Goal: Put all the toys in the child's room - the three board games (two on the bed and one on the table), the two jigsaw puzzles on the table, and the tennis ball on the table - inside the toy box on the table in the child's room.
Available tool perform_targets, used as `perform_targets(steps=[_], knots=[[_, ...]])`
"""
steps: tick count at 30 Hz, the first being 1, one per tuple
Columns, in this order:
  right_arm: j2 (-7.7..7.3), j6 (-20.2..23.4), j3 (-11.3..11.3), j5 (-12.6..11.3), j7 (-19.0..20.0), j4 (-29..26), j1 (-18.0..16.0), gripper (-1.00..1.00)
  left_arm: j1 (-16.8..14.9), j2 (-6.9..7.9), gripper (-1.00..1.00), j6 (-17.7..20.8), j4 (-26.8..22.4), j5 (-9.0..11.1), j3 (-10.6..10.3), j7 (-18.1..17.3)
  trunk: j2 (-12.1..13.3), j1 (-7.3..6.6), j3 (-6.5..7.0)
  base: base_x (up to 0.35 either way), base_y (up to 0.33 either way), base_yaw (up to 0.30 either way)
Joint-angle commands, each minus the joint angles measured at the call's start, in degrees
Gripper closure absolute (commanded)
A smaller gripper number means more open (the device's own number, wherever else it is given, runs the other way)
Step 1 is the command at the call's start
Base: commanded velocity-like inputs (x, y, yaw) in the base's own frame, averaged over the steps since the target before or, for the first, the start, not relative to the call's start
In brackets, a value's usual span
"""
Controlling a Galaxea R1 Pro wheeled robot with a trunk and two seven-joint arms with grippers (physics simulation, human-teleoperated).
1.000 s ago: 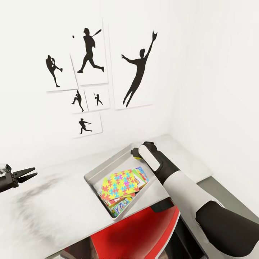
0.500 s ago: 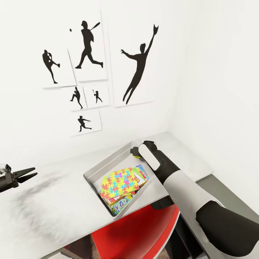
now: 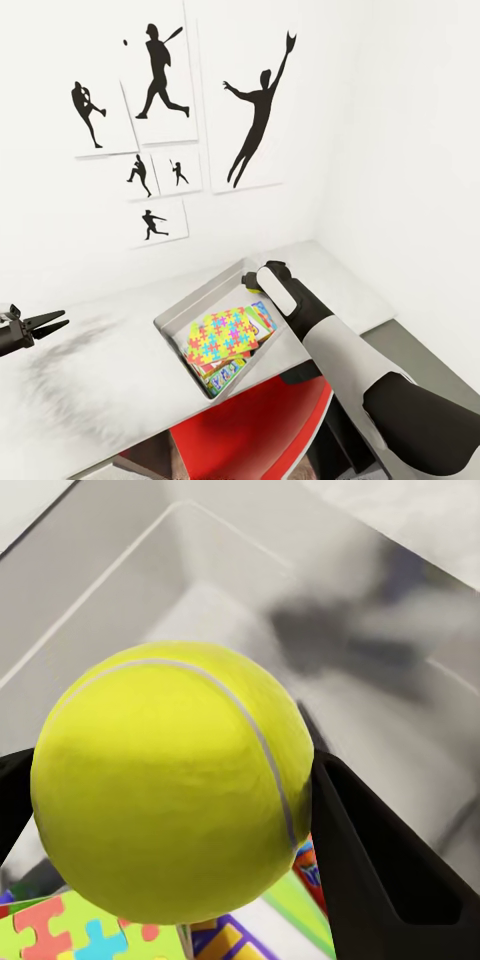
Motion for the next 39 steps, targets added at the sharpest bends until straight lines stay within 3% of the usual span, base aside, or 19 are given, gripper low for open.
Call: perform_targets(steps=[1,21,22,39], knots=[[0.00,-0.04,0.12,-0.61,-0.69,-0.04,-0.08,1.00,-0.06,0.02,-1.00,0.61,0.02,-0.03,-0.07,-0.26,-0.13,0.03,-0.22,0.000,0.000,0.000],[0.00,-0.04,0.13,-0.59,-0.69,-3.19,0.04,1.00,-0.06,-0.05,-1.00,0.61,0.02,0.01,-0.11,-0.26,-0.13,0.03,-1.01,0.000,0.000,0.000],[0.00,-0.04,0.13,-0.59,-0.69,-3.19,0.04,-1.00,-0.06,-0.06,-1.00,0.61,0.02,0.01,-0.09,-0.26,-0.13,0.03,-1.01,0.000,0.000,0.000],[0.00,-0.04,0.13,-0.66,-0.69,-3.28,0.04,-1.00,-0.06,0.11,-1.00,0.62,0.02,-0.01,-0.05,-0.26,-0.13,0.03,-1.01,0.000,0.000,0.000]])
